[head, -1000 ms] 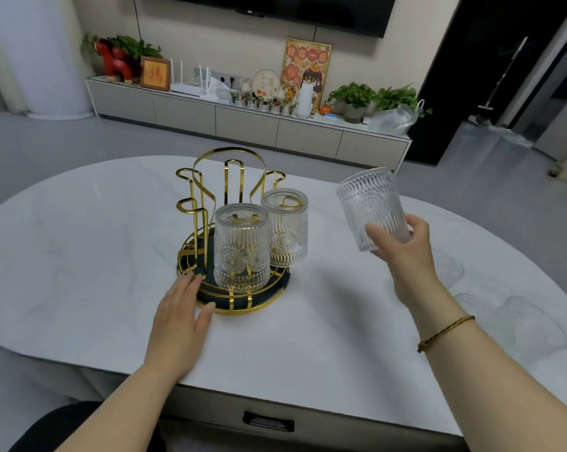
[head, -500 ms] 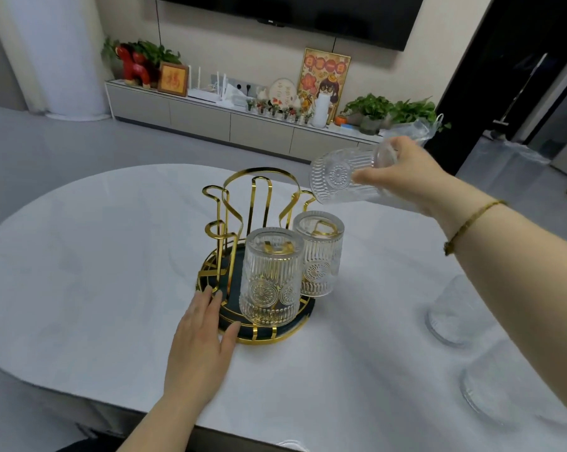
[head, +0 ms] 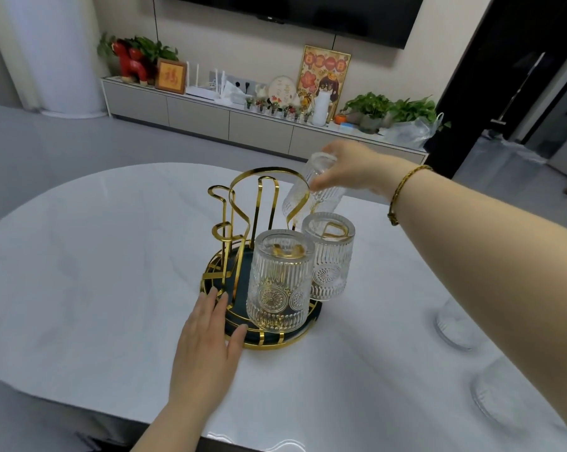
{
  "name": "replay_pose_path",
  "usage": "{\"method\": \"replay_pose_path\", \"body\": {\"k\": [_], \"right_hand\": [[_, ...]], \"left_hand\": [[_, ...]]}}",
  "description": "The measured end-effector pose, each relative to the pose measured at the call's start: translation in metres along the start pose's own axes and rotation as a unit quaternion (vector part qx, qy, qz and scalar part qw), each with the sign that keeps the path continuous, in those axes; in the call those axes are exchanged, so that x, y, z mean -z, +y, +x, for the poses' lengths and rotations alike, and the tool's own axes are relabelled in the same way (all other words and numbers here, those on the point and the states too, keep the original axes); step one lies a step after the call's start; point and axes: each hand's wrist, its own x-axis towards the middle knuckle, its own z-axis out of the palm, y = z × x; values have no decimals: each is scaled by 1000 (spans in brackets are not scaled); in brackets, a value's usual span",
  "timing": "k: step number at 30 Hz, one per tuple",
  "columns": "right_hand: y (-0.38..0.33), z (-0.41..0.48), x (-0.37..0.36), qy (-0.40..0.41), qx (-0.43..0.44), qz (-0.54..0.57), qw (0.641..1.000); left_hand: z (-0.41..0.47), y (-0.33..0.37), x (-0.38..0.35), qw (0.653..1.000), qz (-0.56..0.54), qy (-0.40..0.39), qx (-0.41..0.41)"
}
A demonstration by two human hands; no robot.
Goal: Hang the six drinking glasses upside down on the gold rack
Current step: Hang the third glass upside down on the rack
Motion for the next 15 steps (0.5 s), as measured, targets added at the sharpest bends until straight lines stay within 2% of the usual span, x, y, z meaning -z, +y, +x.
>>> {"method": "replay_pose_path", "body": {"k": [9,15], "right_hand": [[-6,12,-17,-84,5,-29,996],[-2,10,-28,-106,3,-24,994]], "left_hand": [[1,-1,-1,1000,2,2,2],[1,-2,-1,1000,2,-4,4]]}}
